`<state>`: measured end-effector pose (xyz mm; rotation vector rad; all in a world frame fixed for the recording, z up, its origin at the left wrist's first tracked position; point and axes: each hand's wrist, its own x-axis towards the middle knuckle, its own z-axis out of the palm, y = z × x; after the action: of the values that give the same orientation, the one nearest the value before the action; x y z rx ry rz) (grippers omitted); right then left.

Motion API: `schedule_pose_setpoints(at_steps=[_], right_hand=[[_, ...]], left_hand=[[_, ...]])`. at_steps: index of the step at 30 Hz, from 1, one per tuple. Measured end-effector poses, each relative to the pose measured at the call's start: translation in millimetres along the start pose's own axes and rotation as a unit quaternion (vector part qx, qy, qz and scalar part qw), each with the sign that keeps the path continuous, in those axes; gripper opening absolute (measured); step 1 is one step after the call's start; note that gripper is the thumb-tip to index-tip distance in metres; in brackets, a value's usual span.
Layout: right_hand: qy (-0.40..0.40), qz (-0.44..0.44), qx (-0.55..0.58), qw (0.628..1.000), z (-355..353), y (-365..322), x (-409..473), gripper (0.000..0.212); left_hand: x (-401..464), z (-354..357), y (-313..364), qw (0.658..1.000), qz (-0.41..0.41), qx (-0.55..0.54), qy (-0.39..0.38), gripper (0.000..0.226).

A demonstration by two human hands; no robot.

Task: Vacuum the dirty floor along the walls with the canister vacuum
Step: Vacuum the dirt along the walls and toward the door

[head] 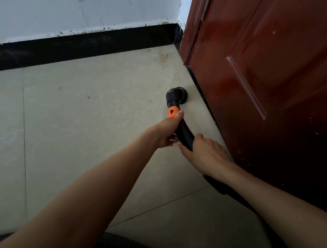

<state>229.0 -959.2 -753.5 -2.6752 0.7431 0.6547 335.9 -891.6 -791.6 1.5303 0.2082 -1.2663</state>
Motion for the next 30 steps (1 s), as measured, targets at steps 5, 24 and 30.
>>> schedule_pose_setpoints(at_steps=[5,24,30], right_hand=[[-0.037,-0.043,0.020,0.998,1,-6,1,0.045],[-0.075,-0.098,-0.026,0.992,20,-12,-47,0.043],[-0.035,-0.054,-0.036,0.997,16,-5,-49,0.044]], left_hand=[[-5,-16,-10,0.997,0.013,-0.056,0.053,0.033],[-33,-25,-72,0.989,0.009,-0.109,0.103,0.033],[-34,-8,-55,0.994,0.001,-0.110,0.018,0.034]])
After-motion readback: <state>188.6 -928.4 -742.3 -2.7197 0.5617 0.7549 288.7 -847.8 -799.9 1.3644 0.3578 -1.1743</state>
